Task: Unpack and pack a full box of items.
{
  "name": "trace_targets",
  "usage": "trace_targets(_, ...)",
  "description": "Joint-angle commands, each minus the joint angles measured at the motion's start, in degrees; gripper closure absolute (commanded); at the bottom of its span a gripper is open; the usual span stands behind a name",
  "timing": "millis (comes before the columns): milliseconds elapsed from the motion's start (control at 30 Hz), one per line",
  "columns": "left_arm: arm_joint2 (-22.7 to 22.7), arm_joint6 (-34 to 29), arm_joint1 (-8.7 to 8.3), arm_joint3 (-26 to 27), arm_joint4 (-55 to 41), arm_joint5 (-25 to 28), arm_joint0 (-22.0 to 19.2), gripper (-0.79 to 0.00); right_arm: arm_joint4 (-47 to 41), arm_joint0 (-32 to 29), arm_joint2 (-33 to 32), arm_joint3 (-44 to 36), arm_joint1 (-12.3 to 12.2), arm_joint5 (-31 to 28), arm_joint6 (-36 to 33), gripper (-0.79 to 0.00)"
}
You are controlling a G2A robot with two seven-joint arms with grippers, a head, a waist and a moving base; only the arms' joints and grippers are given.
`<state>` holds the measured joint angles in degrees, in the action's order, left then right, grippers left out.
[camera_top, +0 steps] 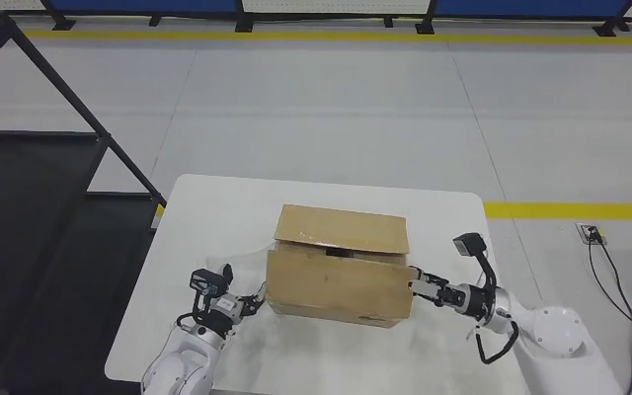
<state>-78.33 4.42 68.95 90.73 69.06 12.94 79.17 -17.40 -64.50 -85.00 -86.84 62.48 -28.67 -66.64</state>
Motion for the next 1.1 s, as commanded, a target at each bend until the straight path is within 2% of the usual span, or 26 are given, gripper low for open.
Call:
trace_targets(0,-0.10,-0.04,-0.06,0.53,0.40,0.47,0.47,-0.785,-2.08,-0.64,-0.57,-1.07,-0.30,-1.10,-2.88,-0.785)
trace_targets(167,-0.57,0.49,-0.11,1.83,0.48,0.70,1.34,-0.785,-6.21,-3.14,-2.22,-5.64,-1.24,-1.32,-7.66,-0.785)
trace_targets(333,-2.97,1.30,-0.15,4.22,-5.27,1.75,2.86,-0.785,-4.04,-6.90,-3.03,-11.96,-2.86,-0.08,-8.90,-0.785)
trace_targets(500,-6.65,-0.89,-0.87,7.87,-10.40,10.11,5.86,-0.785,1.41,-9.29,-1.86,-13.72,-4.43,-0.71,-8.28,-0.785)
trace_targets(667,-9.19,-4.39,-1.93,9.98,-8.93,20.64,8.48,-0.785,2.06,-7.32,1.30,-10.55,-5.28,1.47,-10.44,-0.785)
trace_targets(767,-9.33,-6.32,-2.47,10.37,-4.45,25.05,9.23,-0.785,-3.56,-4.00,4.09,-6.36,-4.86,8.74,-8.64,-0.785)
trace_targets(800,-9.24,-6.63,-2.59,10.27,-2.80,25.70,9.32,-0.785,-6.10,-2.63,5.03,-5.11,-4.59,12.16,-6.75,-0.785)
trace_targets(900,-7.91,-6.70,-2.65,9.15,0.00,25.68,9.05,-0.785,-15.31,1.10,7.17,-2.24,-3.83,17.54,-5.00,-0.785)
trace_targets(1067,-6.37,-6.15,-2.57,7.53,0.14,24.71,7.77,-0.785,-17.45,2.04,7.33,-1.90,-3.71,18.92,-5.04,-0.785)
